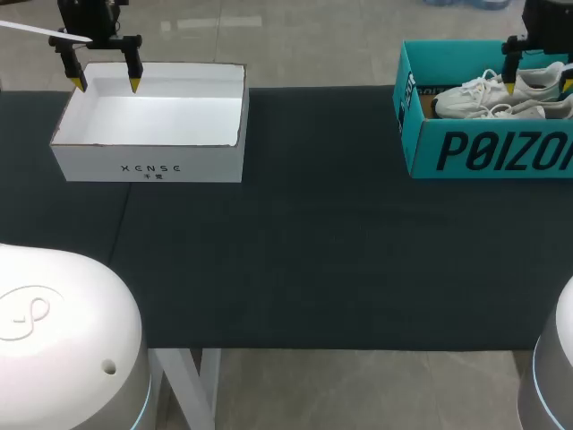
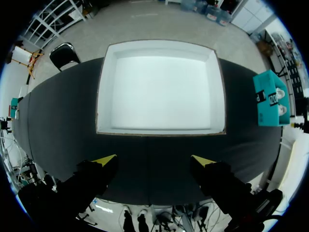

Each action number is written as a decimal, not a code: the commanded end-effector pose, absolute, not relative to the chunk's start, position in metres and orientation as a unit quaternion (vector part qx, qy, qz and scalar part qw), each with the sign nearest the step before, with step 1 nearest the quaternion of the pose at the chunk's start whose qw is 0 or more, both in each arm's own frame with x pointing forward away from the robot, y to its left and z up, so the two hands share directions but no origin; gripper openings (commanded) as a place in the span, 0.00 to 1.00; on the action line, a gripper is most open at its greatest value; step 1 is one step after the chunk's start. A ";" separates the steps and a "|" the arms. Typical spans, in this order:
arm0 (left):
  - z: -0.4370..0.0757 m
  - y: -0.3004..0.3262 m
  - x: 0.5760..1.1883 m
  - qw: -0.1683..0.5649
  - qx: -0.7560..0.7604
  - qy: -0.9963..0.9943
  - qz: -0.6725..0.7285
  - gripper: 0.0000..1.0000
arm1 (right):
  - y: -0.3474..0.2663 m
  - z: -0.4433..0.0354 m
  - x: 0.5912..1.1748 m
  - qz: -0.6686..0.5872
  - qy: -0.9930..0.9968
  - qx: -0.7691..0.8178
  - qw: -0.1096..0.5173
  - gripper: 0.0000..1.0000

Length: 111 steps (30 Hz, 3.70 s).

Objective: Take the shoe out of the shoebox, open the shoe tongue, remove and reinsert the insole, then place the shoe into the shoebox

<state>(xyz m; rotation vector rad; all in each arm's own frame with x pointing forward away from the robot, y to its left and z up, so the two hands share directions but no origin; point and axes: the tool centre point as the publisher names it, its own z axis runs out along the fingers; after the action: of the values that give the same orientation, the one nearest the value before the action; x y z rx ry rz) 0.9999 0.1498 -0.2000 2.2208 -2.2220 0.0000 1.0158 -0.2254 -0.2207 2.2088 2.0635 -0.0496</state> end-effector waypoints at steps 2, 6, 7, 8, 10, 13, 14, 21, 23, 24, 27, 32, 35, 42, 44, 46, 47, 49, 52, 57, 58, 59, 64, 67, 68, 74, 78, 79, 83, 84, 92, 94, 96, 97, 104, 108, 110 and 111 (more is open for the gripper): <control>-0.200 0.150 1.000 0.000 0.707 -0.707 0.000 1.00 | -0.254 -0.241 1.024 -0.020 0.662 0.748 0.046 1.00; -0.200 0.150 1.000 0.000 0.707 -0.707 0.000 1.00 | -0.259 -0.244 1.026 -0.033 0.652 0.756 0.047 1.00; -0.200 0.150 1.000 0.000 0.707 -0.707 0.000 1.00 | -0.259 -0.244 1.026 -0.033 0.652 0.756 0.047 1.00; -0.200 0.150 1.000 0.000 0.707 -0.707 0.000 1.00 | -0.259 -0.244 1.026 -0.033 0.652 0.756 0.047 1.00; -0.200 0.150 1.000 0.000 0.707 -0.707 0.000 1.00 | -0.259 -0.244 1.026 -0.033 0.652 0.756 0.047 1.00; -0.200 0.150 1.000 0.000 0.707 -0.707 0.000 1.00 | -0.259 -0.244 1.026 -0.033 0.652 0.756 0.047 1.00; -0.200 0.150 1.000 0.000 0.707 -0.707 0.000 1.00 | -0.259 -0.244 1.026 -0.033 0.652 0.756 0.047 1.00; -0.200 0.150 1.000 0.000 0.707 -0.707 0.000 1.00 | -0.270 -0.246 1.032 -0.019 0.642 0.765 0.053 1.00; -0.200 0.150 1.000 0.000 0.707 -0.707 0.000 1.00 | -0.282 -0.247 1.037 -0.013 0.639 0.767 0.056 1.00; -0.200 0.150 1.000 0.000 0.707 -0.707 0.000 1.00 | -0.288 -0.246 1.040 -0.012 0.637 0.769 0.059 1.00; -0.200 0.150 1.000 0.000 0.707 -0.707 0.000 1.00 | -0.302 -0.246 1.050 -0.013 0.637 0.767 0.071 1.00; -0.200 0.150 1.000 0.000 0.707 -0.707 0.000 1.00 | -0.320 -0.248 1.067 -0.014 0.649 0.757 0.080 1.00; -0.200 0.150 1.000 0.000 0.707 -0.707 0.000 1.00 | -0.324 -0.251 1.078 -0.009 0.663 0.745 0.080 1.00; -0.200 0.150 1.000 0.000 0.707 -0.707 0.000 1.00 | -0.333 -0.272 1.089 -0.003 0.674 0.736 0.058 1.00; -0.200 0.150 1.000 0.000 0.707 -0.707 0.000 1.00 | -0.335 -0.278 1.090 -0.007 0.675 0.736 0.055 1.00; -0.200 0.150 1.000 0.000 0.707 -0.707 0.000 1.00 | -0.337 -0.286 1.092 -0.011 0.674 0.736 0.057 1.00; -0.200 0.150 1.000 0.000 0.707 -0.707 0.000 1.00 | -0.337 -0.288 1.093 -0.010 0.676 0.734 0.057 1.00; -0.200 0.150 1.000 0.000 0.707 -0.707 0.000 1.00 | -0.340 -0.296 1.098 -0.015 0.677 0.733 0.059 1.00; -0.200 0.150 1.000 0.000 0.707 -0.707 0.000 1.00 | -0.346 -0.304 1.101 -0.001 0.673 0.738 0.056 1.00; -0.200 0.150 1.000 0.000 0.707 -0.707 0.000 1.00 | -0.353 -0.313 1.097 0.002 0.666 0.744 0.048 1.00; -0.200 0.150 1.000 0.000 0.707 -0.707 0.000 1.00 | -0.353 -0.314 1.097 0.001 0.666 0.744 0.048 1.00; -0.200 0.150 1.000 0.000 0.707 -0.707 0.000 1.00 | -0.353 -0.315 1.096 0.001 0.666 0.744 0.047 1.00; -0.200 0.150 1.000 0.000 0.707 -0.707 0.000 1.00 | -0.351 -0.324 1.098 0.000 0.672 0.739 0.044 1.00; -0.200 0.150 1.000 0.000 0.707 -0.707 0.000 1.00 | -0.354 -0.332 1.099 0.001 0.668 0.743 0.038 1.00; -0.200 0.150 1.000 0.000 0.707 -0.707 0.000 1.00 | -0.355 -0.334 1.099 0.003 0.668 0.744 0.038 1.00; -0.200 0.150 1.000 0.000 0.707 -0.707 0.000 1.00 | -0.360 -0.348 1.103 0.000 0.668 0.744 0.031 1.00; -0.200 0.150 1.000 0.000 0.707 -0.707 0.000 1.00 | -0.364 -0.353 1.106 -0.004 0.670 0.742 0.022 1.00; -0.200 0.150 1.000 0.000 0.707 -0.707 0.000 1.00 | -0.364 -0.354 1.107 -0.007 0.671 0.741 0.020 1.00; -0.200 0.150 1.000 0.000 0.707 -0.707 0.000 1.00 | -0.366 -0.358 1.110 -0.016 0.675 0.738 0.013 1.00; -0.200 0.150 1.000 0.000 0.707 -0.707 0.000 1.00 | -0.366 -0.359 1.111 -0.020 0.676 0.736 0.009 1.00; -0.200 0.150 1.000 0.000 0.707 -0.707 0.000 1.00 | -0.366 -0.361 1.109 -0.035 0.676 0.736 0.004 0.92; -0.200 0.150 1.000 0.000 0.707 -0.707 0.000 1.00 | -0.365 -0.361 1.109 -0.037 0.675 0.736 0.003 0.75; -0.200 0.150 1.000 0.000 0.707 -0.707 0.000 1.00 | -0.365 -0.361 1.108 -0.037 0.672 0.739 0.003 0.65; -0.200 0.150 1.000 0.000 0.707 -0.707 0.000 1.00 | -0.365 -0.360 1.108 -0.037 0.672 0.740 0.003 0.59; -0.200 0.150 1.000 0.000 0.707 -0.707 0.000 1.00 | -0.366 -0.363 1.106 -0.054 0.666 0.744 0.001 0.41; -0.200 0.150 1.000 0.000 0.707 -0.707 0.000 1.00 | -0.371 -0.365 1.100 -0.068 0.649 0.758 0.000 0.24; -0.200 0.150 1.000 0.000 0.707 -0.707 0.000 1.00 | -0.373 -0.365 1.098 -0.076 0.641 0.763 0.003 0.15; -0.200 0.150 1.000 0.000 0.707 -0.707 0.000 1.00 | -0.375 -0.365 1.096 -0.079 0.638 0.766 0.004 0.12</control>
<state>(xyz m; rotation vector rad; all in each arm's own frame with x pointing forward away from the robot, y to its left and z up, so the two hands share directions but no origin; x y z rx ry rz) 0.9999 0.1499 -0.2000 2.2212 -2.2217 0.0000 1.0922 -0.3756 -0.3646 2.3803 1.9980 -0.2085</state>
